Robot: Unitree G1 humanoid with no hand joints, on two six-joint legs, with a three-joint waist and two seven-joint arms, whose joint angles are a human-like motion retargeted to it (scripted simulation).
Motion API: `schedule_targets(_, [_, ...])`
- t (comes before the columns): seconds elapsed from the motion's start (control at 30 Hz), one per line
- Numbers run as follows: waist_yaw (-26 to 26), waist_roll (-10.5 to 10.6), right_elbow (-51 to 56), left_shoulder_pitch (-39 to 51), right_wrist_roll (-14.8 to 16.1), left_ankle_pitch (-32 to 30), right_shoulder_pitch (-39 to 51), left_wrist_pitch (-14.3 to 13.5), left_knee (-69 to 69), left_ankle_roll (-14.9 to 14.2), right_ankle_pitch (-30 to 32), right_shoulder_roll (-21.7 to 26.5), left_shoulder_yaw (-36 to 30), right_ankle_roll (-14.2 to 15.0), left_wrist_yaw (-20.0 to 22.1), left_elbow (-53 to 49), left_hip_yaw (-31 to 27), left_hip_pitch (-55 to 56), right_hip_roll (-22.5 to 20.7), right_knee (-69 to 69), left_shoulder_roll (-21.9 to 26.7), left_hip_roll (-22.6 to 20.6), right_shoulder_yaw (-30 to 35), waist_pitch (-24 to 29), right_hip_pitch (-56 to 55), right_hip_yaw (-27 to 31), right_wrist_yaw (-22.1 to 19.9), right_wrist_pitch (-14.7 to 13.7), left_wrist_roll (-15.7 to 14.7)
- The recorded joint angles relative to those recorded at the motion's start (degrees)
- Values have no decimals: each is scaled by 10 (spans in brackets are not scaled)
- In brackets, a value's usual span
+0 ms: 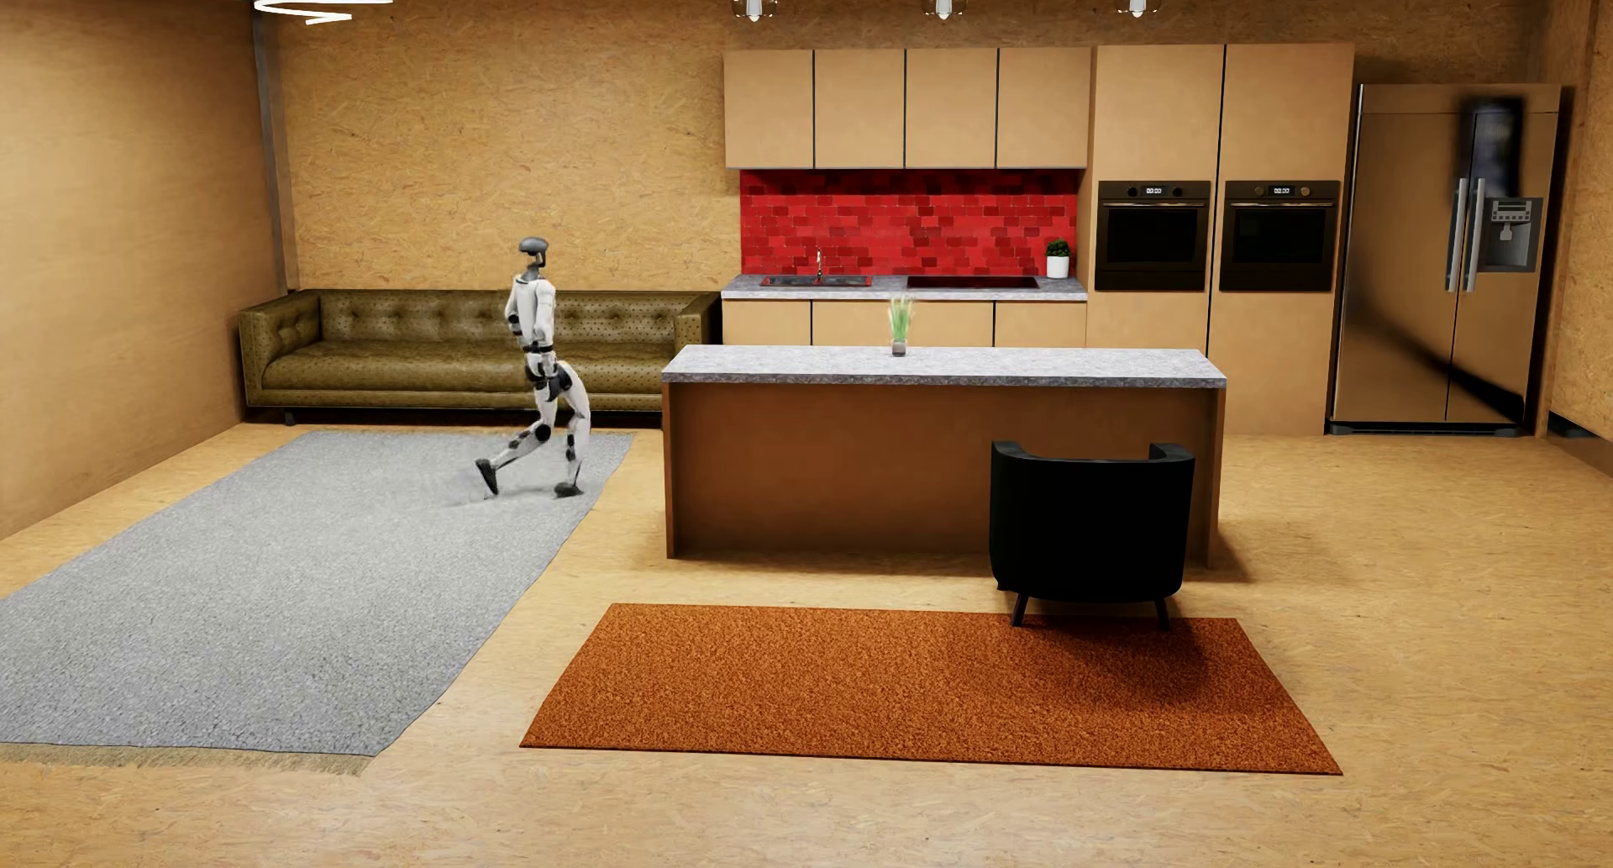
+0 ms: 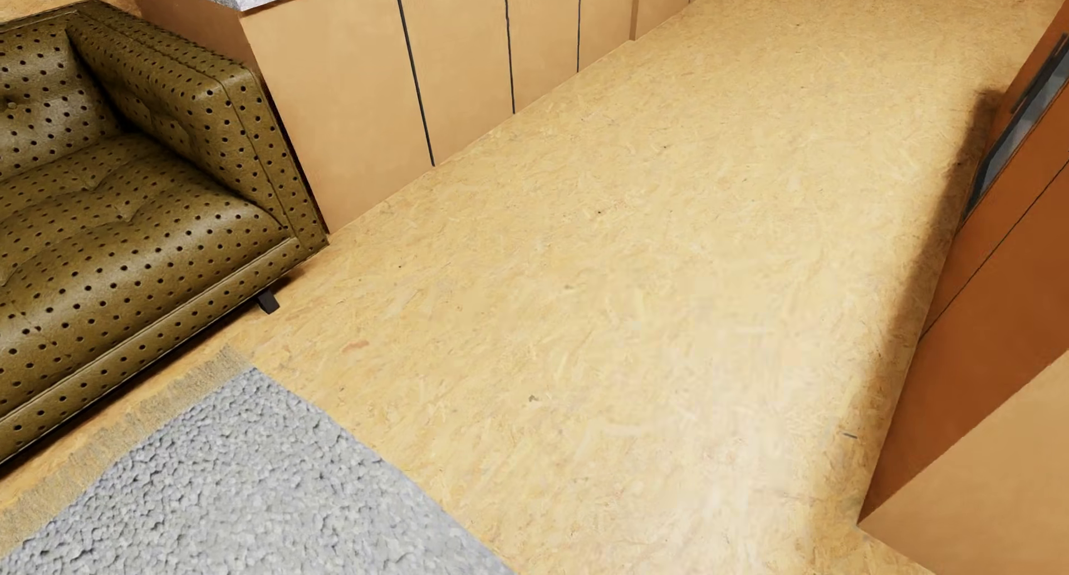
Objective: Circle the plant
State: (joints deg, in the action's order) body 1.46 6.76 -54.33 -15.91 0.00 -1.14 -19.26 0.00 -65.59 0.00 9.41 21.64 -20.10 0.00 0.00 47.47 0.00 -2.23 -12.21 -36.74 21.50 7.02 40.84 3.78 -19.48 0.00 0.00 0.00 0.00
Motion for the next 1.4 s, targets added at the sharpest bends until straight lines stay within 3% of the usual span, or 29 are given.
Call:
schedule_targets(0.03, [-15, 10, 9, -1, 0, 66, 6, 0, -80, 0, -37, 3, -12, 0, 0, 15, 0, 59, -10, 12, -3, 10, -3, 12, 51, 0, 0, 0, 0])
schedule_targets(0.1, [-70, -3, 3, -5, 0, 142, 36, 0, -37, 0, -113, 5, -53, 0, 0, 39, 0, 153, -1, 53, -7, -2, -8, 25, 157, 0, 0, 0, 0])
schedule_targets(0.17, [-122, -19, 33, -29, 0, 141, 62, 0, 149, 0, -196, 14, -50, 0, 0, 40, 0, 211, 10, 93, -3, -9, -29, 25, 245, 0, 0, 0, 0])
schedule_targets(0.23, [-155, -39, 62, -50, 0, 99, 88, 0, 340, 0, -267, 17, -32, 0, 0, 39, 0, 254, 22, 117, 3, -8, -68, 10, 302, 0, 0, 0, 0])
schedule_targets(0.3, [-188, -59, 79, -68, 0, 79, 105, 0, 337, 0, -298, 24, -25, 0, 0, 47, 0, 293, 32, 96, 8, 12, -81, -5, 343, 0, 0, 0, 0])
schedule_targets(0.33, [-207, -73, 93, -74, 0, 50, 97, 0, 284, 0, -278, 20, -26, 0, 0, 55, 0, 296, 41, 52, 12, 5, -100, -1, 363, 0, 0, 0, 0])
schedule_targets(0.37, [-215, -92, 103, -77, 0, 38, 97, 0, 223, 0, -196, 15, -8, 0, 0, 66, 0, 306, 54, -35, 8, -8, -129, -3, 345, 0, 0, 0, 0])
schedule_targets(0.4, [-212, -106, 78, -68, 0, 58, 93, 0, 188, 0, -76, 0, -26, 0, 0, 89, 0, 282, 62, -154, 9, -13, -99, 3, 311, 0, 0, 0, 0])
schedule_targets(0.43, [-189, -107, 71, -60, 0, 85, 94, 0, 173, 0, 2, -4, -30, 0, 0, 102, 0, 258, 66, -261, 3, -14, -84, 8, 258, 0, 0, 0, 0])
schedule_targets(0.5, [-137, -93, 58, -51, 0, 111, 89, 0, 206, 0, 33, -15, -37, 0, 0, 98, 0, 168, 70, -335, -12, 5, -51, 16, 140, 0, 0, 0, 0])
schedule_targets(0.6, [-43, -61, 26, -55, 0, 166, 54, 0, 297, 0, 62, -27, -50, 0, 0, 25, 0, 13, 72, -170, -11, 28, -37, 13, -26, 0, 0, 0, 0])
schedule_targets(0.63, [-6, -55, 29, -55, 0, 182, 36, 0, 317, 0, 53, -20, -51, 0, 0, -6, 0, -32, 79, -97, -4, 32, -34, 12, -66, 0, 0, 0, 0])
schedule_targets(0.67, [28, -55, 28, -50, 0, 197, 22, 0, 330, 0, 8, -14, -47, 0, 0, -31, 0, -73, 88, -21, 5, 32, -36, 10, -102, 0, 0, 0, 0])
schedule_targets(0.73, [98, -52, 6, -27, 0, 213, -8, 0, 336, 0, -167, -5, -57, 0, 0, -50, 0, -131, 123, 75, 26, 32, -37, 4, -147, 0, 0, 0, 0])
schedule_targets(0.77, [128, -44, -5, -14, 0, 198, -25, 0, 331, 0, -194, 3, -58, 0, 0, -46, 0, -157, 144, 81, 29, 40, -33, 6, -157, 0, 0, 0, 0])
schedule_targets(0.8, [142, -32, -24, -8, 0, 158, -40, 0, 323, 0, -86, 4, -53, 0, 0, -37, 0, -177, 150, 56, 29, 52, -32, 1, -181, 0, 0, 0, 0])
schedule_targets(0.83, [137, -14, -40, -8, 0, 89, -46, 0, 297, 0, 45, 6, -38, 0, 0, -29, 0, -180, 133, -1, 24, 68, -14, -4, -214, 0, 0, 0, 0])
schedule_targets(0.87, [123, 10, -60, -12, 0, -3, -42, 0, 238, 0, 75, 5, -31, 0, 0, -12, 0, -156, 99, -47, 15, 82, 8, -8, -221, 0, 0, 0, 0])
schedule_targets(0.9, [102, 11, -68, -16, 0, -68, -32, 0, 152, 0, 49, 5, -33, 0, 0, 9, 0, -121, 75, -74, 11, 72, 22, -5, -197, 0, 0, 0, 0])
schedule_targets(0.93, [83, 14, -59, -14, 0, -67, -25, 0, 49, 0, 27, 5, -47, 0, 0, 21, 0, -59, 46, -86, 9, 66, 9, -3, -168, 0, 0, 0, 0])
schedule_targets(1.03, [3, 1, -2, -23, 0, 127, 21, 0, -118, 0, -60, 1, -74, 0, 0, 33, 0, 111, -21, -16, 2, 26, -23, 20, 20, 0, 0, 0, 0])
schedule_targets(1.07, [-32, -11, 38, -30, 0, 159, 39, 0, -96, 0, -104, 5, -77, 0, 0, 30, 0, 175, -20, 15, -1, 10, -43, 18, 77, 0, 0, 0, 0])
schedule_targets(1.13, [-100, -35, 109, -43, 0, 157, 66, 0, 68, 0, -185, 9, -78, 0, 0, 26, 0, 225, 8, 86, 1, -9, -97, 34, 221, 0, 0, 0, 0])
schedule_targets(1.23, [-166, -41, 181, -58, 0, 127, 136, 0, 359, 0, -300, 16, -65, 0, 0, 15, 0, 281, 34, 131, 1, 21, -135, 14, 333, 0, 0, 0, 0])
schedule_targets(1.27, [-176, -42, 199, -64, 0, 130, 151, 0, 383, 0, -318, 18, -63, 0, 0, 13, 0, 299, 48, 133, 1, 30, -144, 7, 365, 0, 0, 0, 0])
schedule_targets(1.33, [-201, -47, 222, -69, 0, 135, 144, 0, 306, 0, -294, 16, -58, 0, 0, 30, 0, 327, 82, 100, -1, 29, -171, 3, 422, 0, 0, 0, 0])
schedule_targets(1.37, [-205, -59, 209, -66, 0, 96, 135, 0, 243, 0, -235, 6, -61, 0, 0, 54, 0, 350, 95, 50, -2, 18, -177, -10, 420, 0, 0, 0, 0])
schedule_targets(1.4, [-201, -80, 177, -63, 0, 90, 120, 0, 185, 0, -132, -9, -66, 0, 0, 83, 0, 348, 114, -27, -4, -10, -172, -15, 408, 0, 0, 0, 0])
